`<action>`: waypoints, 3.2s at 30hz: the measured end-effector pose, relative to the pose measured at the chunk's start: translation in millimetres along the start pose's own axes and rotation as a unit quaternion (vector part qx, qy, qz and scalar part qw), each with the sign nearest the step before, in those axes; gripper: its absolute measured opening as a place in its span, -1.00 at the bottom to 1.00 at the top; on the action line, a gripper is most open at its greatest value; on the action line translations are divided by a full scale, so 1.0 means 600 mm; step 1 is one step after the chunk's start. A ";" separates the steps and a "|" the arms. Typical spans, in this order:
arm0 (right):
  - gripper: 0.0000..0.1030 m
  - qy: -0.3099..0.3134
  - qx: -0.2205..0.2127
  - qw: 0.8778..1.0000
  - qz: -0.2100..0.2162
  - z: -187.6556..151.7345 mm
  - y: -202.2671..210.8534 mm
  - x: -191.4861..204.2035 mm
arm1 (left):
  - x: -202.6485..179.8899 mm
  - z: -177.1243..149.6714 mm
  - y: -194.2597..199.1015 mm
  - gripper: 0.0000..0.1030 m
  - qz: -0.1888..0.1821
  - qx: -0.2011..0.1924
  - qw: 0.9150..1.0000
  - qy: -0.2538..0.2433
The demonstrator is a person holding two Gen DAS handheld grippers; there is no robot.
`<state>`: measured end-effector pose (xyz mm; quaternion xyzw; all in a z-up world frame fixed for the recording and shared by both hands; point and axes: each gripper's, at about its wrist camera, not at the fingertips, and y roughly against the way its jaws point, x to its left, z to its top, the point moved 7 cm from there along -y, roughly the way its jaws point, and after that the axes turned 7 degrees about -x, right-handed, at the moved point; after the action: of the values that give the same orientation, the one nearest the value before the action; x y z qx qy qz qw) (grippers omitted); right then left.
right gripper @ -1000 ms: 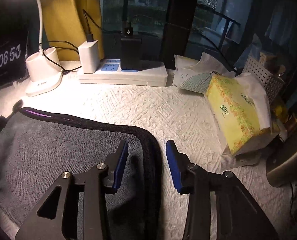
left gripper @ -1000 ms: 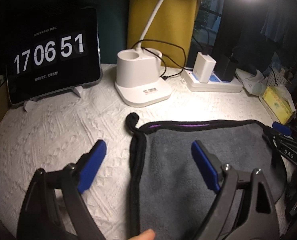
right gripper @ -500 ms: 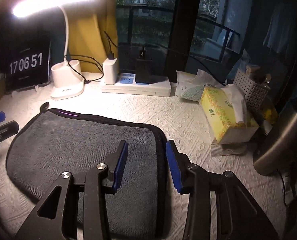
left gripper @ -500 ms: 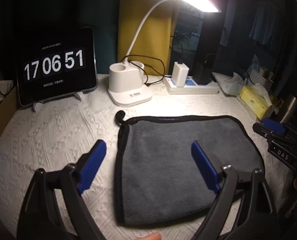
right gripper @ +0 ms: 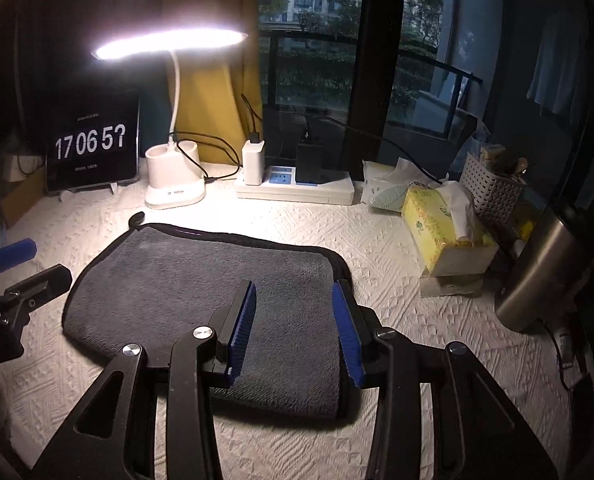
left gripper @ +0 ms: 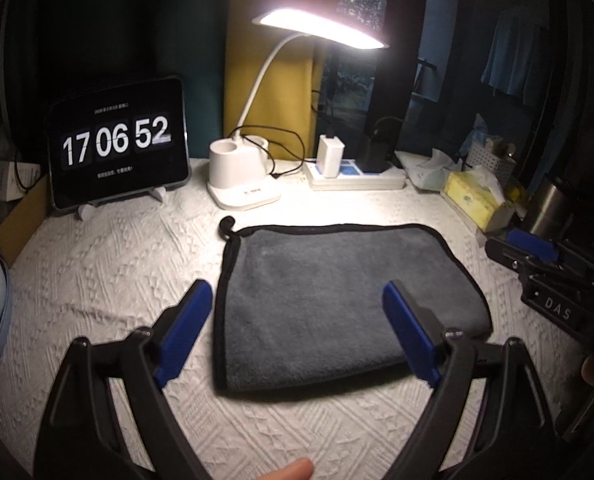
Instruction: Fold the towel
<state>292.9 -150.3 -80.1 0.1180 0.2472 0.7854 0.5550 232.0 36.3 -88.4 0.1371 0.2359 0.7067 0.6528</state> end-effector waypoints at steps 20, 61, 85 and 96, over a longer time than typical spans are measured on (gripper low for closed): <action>-0.19 -0.016 -0.034 0.999 0.010 -0.014 0.110 0.010 | -0.026 -0.021 0.090 0.71 0.029 -0.036 0.999 -0.010; 0.01 -0.003 -0.117 0.993 -0.012 -0.091 0.302 0.052 | -0.005 -0.085 0.289 0.77 0.004 -0.155 0.988 -0.022; 0.03 -0.011 -0.156 0.987 -0.025 -0.090 0.376 0.050 | 0.001 -0.073 0.380 0.78 0.016 -0.242 0.969 -0.043; 0.04 -0.008 -0.149 0.989 -0.020 -0.089 0.374 0.053 | 0.008 -0.071 0.384 0.78 0.020 -0.243 0.969 -0.036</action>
<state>74.2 -193.3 -11.9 0.0353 0.1253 0.8015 0.5837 12.5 26.1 -7.3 0.0047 0.0304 0.7503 0.6604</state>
